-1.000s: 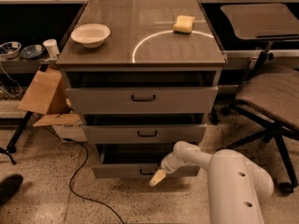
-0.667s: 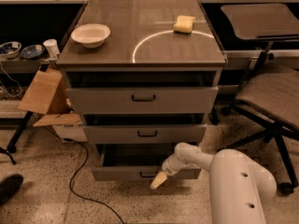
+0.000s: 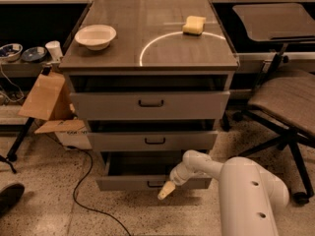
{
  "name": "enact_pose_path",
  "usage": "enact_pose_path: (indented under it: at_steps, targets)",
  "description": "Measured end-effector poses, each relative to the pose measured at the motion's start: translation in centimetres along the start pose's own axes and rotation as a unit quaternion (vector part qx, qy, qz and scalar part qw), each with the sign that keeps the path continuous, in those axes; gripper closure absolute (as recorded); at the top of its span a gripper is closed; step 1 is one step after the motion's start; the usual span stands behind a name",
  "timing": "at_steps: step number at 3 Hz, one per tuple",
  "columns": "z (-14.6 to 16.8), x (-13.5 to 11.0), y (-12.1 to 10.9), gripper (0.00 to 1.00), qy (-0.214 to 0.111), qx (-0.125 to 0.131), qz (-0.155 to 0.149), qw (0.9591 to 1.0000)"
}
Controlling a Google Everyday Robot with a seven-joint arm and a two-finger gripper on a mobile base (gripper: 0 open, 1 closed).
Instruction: Open bottom drawer
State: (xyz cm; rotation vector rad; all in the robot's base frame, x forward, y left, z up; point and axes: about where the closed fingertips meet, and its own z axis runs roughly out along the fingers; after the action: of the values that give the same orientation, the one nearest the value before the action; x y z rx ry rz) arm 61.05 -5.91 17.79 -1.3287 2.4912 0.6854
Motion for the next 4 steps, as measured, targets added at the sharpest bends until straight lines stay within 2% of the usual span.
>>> enact_pose_path:
  at_steps: [1, 2, 4]
  targets:
    - [0.4, 1.5, 0.6, 0.0, 0.01, -0.009, 0.003, 0.9999]
    - [-0.2, 1.4, 0.9, 0.0, 0.011, -0.01, 0.004, 0.9999]
    - [-0.6, 2.8, 1.4, 0.0, 0.016, -0.008, 0.012, 0.9998]
